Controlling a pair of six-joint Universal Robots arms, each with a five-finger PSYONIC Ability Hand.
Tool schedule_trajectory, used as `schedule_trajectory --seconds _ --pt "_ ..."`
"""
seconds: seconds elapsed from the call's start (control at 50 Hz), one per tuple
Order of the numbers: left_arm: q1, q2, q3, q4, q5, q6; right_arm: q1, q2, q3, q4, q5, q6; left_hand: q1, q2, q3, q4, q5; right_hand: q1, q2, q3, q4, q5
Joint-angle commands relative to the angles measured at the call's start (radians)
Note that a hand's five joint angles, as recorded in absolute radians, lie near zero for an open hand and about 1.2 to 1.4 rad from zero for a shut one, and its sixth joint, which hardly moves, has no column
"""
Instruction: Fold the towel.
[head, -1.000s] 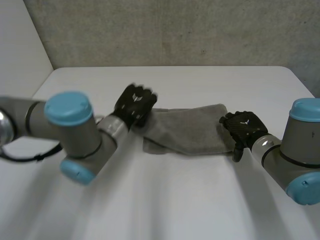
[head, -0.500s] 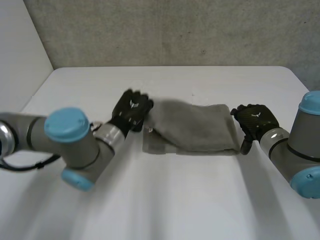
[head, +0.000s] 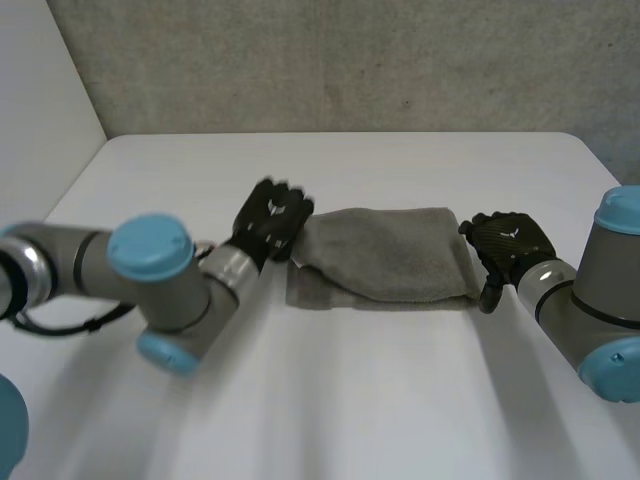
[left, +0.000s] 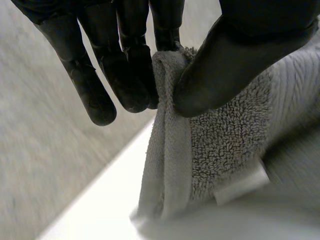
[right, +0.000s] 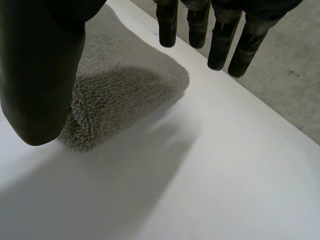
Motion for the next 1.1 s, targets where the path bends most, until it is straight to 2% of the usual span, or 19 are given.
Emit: schedule_trajectory --seconds 0.02,0.04,0.08,0.16,0.2,0.24,0.26,0.3,0.32,0.36,0.52,0.78,0.82,0.86,0.88,0.9,1.1 --pt "-0.192 -0.013 0.452 -0.262 -0.006 -0.011 -0.014 -0.012 0.001 0.002 0.005 0.038 0.083 0.092 0.060 0.036 0.083 -0.053 -0.063 -0.066 -0.079 -0.059" --pt "-0.192 -0.013 0.453 -0.263 -0.006 -0.011 -0.014 -0.012 0.001 0.002 0.005 0.038 0.083 0.092 0.060 0.036 0.083 -0.053 -0.063 -0.066 -0.079 -0.059" --pt "-0.265 0.010 0.551 -0.304 -0.008 -0.033 -0.014 -0.022 0.004 0.002 0.003 0.057 0.083 0.092 0.060 0.036 0.083 -0.053 -0.063 -0.066 -0.079 -0.059" --pt "-0.273 0.048 0.496 -0.281 -0.005 -0.090 -0.014 -0.027 -0.002 0.003 0.003 0.057 0.083 0.092 0.060 0.036 0.083 -0.053 -0.063 -0.066 -0.079 -0.059" --pt "-0.255 0.053 0.434 -0.263 -0.013 -0.111 -0.014 -0.025 -0.003 0.003 0.003 0.052 0.083 0.092 0.060 0.036 0.083 -0.053 -0.063 -0.066 -0.079 -0.059" --pt "-0.150 0.048 0.268 -0.206 -0.043 -0.126 -0.011 -0.022 -0.003 0.005 0.002 0.049 0.083 0.092 0.060 0.036 0.083 -0.053 -0.063 -0.066 -0.079 -0.059" --pt "-0.149 0.048 0.267 -0.206 -0.043 -0.126 -0.011 -0.022 -0.003 0.005 0.002 0.049 0.083 0.092 0.060 0.036 0.083 -0.053 -0.063 -0.066 -0.079 -0.059" --pt "-0.077 0.036 0.114 -0.133 -0.057 -0.110 -0.001 -0.021 0.000 0.005 -0.003 0.049 0.083 0.092 0.060 0.036 0.083 -0.053 -0.063 -0.066 -0.079 -0.059" --pt "-0.077 0.036 0.114 -0.132 -0.057 -0.109 -0.001 -0.021 0.000 0.005 -0.003 0.049 0.083 0.092 0.060 0.036 0.083 -0.053 -0.063 -0.066 -0.079 -0.059" --pt "-0.043 0.010 0.001 -0.044 -0.057 -0.087 0.001 -0.021 0.000 0.005 -0.003 0.048 0.083 0.092 0.060 0.036 0.083 -0.053 -0.063 -0.066 -0.079 -0.059" --pt "-0.020 -0.041 -0.139 0.078 -0.062 -0.068 0.001 -0.022 0.009 0.009 -0.008 0.048 0.083 0.092 0.060 0.036 0.083 -0.053 -0.063 -0.066 -0.079 -0.059" --pt "-0.036 -0.039 -0.170 0.083 -0.062 -0.070 -0.001 -0.025 0.020 0.008 -0.009 0.049 0.083 0.092 0.060 0.036 0.083 -0.053 -0.063 -0.066 -0.079 -0.059" --pt "-0.036 -0.038 -0.172 0.076 -0.063 -0.070 -0.001 -0.025 0.020 0.008 -0.011 0.049 0.039 0.048 0.016 -0.007 0.039 -0.053 -0.063 -0.066 -0.079 -0.059" --pt "-0.036 -0.029 -0.179 0.072 -0.066 -0.071 -0.001 -0.025 0.020 0.006 -0.014 0.051 -0.524 -0.515 -0.548 -0.571 -0.524 -0.053 -0.063 -0.066 -0.079 -0.059" --pt "-0.036 -0.029 -0.179 0.072 -0.066 -0.071 -0.001 -0.025 0.020 0.006 -0.014 0.051 -0.527 -0.518 -0.551 -0.574 -0.527 -0.053 -0.063 -0.066 -0.079 -0.059" --pt "-0.034 -0.018 -0.194 0.066 -0.072 -0.071 -0.002 -0.025 0.020 0.006 -0.017 0.051 -0.638 -0.629 -0.661 -0.685 -0.638 -0.053 -0.063 -0.066 -0.079 -0.059" --pt "-0.019 0.128 -0.293 0.035 -0.129 -0.079 -0.008 0.018 0.004 0.031 -0.089 0.043 -0.727 -0.718 -0.750 -0.774 -0.727 -0.053 -0.063 -0.066 -0.079 -0.059"
